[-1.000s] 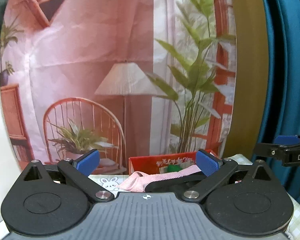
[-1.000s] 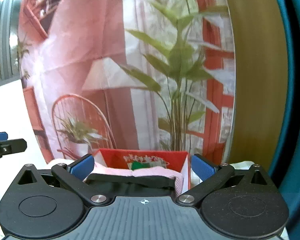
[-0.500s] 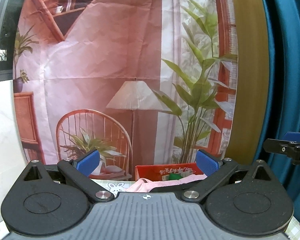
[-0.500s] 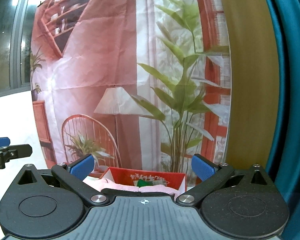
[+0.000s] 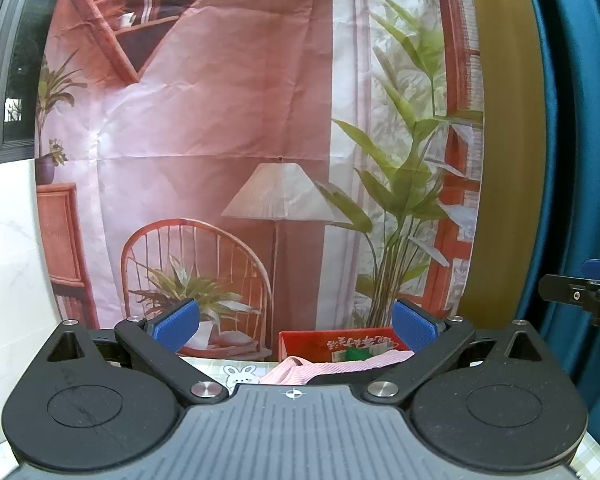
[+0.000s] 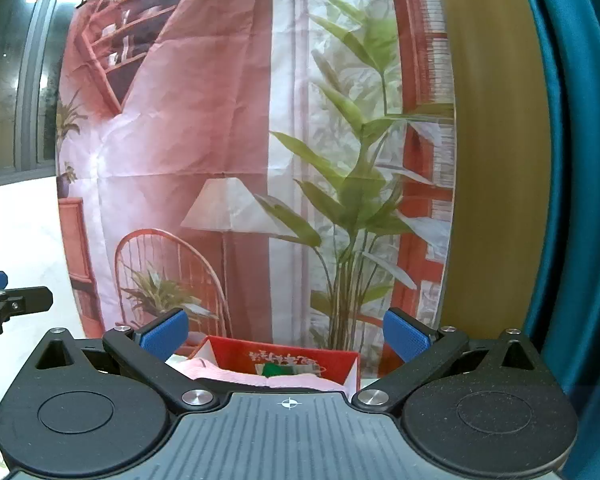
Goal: Organize soft objects
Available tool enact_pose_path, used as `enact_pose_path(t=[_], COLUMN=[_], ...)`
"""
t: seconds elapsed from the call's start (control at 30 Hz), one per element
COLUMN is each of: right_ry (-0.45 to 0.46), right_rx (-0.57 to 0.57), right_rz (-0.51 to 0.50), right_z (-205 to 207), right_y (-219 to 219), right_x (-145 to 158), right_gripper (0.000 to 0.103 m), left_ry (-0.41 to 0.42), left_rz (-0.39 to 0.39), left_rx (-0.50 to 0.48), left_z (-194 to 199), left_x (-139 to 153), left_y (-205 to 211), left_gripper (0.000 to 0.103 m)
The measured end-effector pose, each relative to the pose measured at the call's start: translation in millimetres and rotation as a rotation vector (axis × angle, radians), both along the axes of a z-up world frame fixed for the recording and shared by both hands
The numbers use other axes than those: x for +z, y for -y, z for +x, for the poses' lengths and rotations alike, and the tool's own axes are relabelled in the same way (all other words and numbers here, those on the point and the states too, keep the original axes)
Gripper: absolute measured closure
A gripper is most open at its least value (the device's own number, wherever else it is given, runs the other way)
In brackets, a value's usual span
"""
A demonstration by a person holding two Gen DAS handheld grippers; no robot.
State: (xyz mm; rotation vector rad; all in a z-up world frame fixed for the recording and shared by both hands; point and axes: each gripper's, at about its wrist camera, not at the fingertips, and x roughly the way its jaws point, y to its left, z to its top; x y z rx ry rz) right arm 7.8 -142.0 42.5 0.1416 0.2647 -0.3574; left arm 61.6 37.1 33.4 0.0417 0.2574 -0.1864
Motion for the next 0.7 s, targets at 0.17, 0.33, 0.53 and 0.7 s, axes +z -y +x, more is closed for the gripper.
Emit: enact_pose_path(t=[0.17, 0.33, 0.53, 0.7], right_ry=[-0.013, -0.018, -0.020, -0.019], right_rx=[0.003, -0.001, 0.000, 0.002], right_rz=[-0.005, -0.007, -0.009, -0.007], right_z=[0.6, 1.6, 2.0, 1.9], right_y=[-1.4, -2.0, -2.1, -1.7], right_x=[-0.5, -1.2, -2.0, -2.1], right_gripper=[0.000, 0.000, 0.000, 0.000], left_ry=[-0.002, -0.006, -0.007, -0.007], left_rz=[0.000, -0.003, -0.002, -0.001], left_rx=[0.003, 0.007, 0.011, 0.012], left_z=[-0.3, 0.2, 0.7, 0.0], left_x=[0.0, -0.7, -1.3, -1.7], left_y=[-0.7, -1.9, -1.9, -1.6], left_gripper=[0.000, 0.000, 0.000, 0.000])
